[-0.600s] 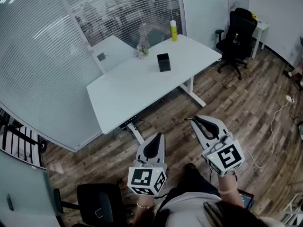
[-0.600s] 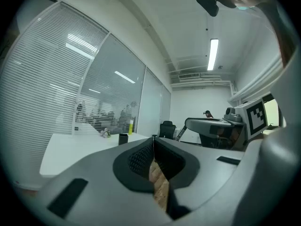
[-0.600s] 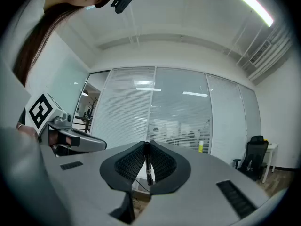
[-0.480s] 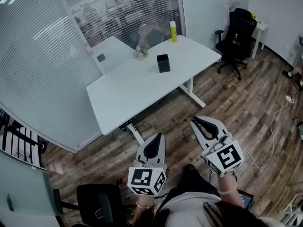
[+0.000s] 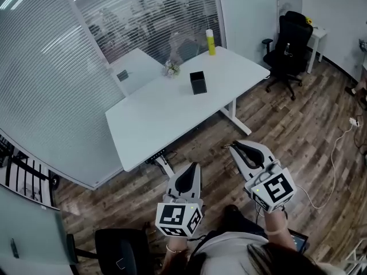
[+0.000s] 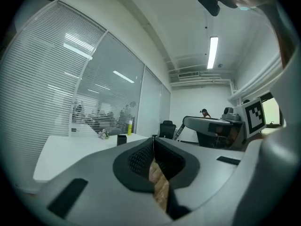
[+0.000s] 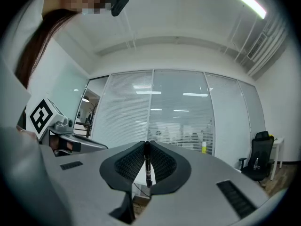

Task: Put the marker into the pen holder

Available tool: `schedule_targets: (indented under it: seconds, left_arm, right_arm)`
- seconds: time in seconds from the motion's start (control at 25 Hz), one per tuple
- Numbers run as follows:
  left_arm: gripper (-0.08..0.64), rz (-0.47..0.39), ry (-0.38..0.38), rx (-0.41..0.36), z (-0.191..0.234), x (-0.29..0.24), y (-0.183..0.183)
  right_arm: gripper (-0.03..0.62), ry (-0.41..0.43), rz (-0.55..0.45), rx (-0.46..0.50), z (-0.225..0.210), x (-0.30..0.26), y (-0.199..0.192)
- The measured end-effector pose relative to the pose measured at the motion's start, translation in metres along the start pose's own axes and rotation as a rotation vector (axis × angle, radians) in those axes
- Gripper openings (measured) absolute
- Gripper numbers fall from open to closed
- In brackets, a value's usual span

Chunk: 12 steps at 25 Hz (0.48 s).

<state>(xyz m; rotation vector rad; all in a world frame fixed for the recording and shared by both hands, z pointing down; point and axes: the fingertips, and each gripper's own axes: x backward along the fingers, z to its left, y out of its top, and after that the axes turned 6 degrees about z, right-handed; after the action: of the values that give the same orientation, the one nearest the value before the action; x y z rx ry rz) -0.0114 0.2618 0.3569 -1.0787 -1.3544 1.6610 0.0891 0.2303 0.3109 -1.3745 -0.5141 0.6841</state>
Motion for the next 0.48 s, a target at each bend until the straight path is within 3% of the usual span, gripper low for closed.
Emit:
schedule_targets:
  seconds: [0.48]
  left_arm:
    - [0.020, 0.022, -0.014, -0.010, -0.004, -0.065, 0.006]
  right_arm:
    - [0.060, -0.005, -0.009, -0.021, -0.064, -0.023, -0.012]
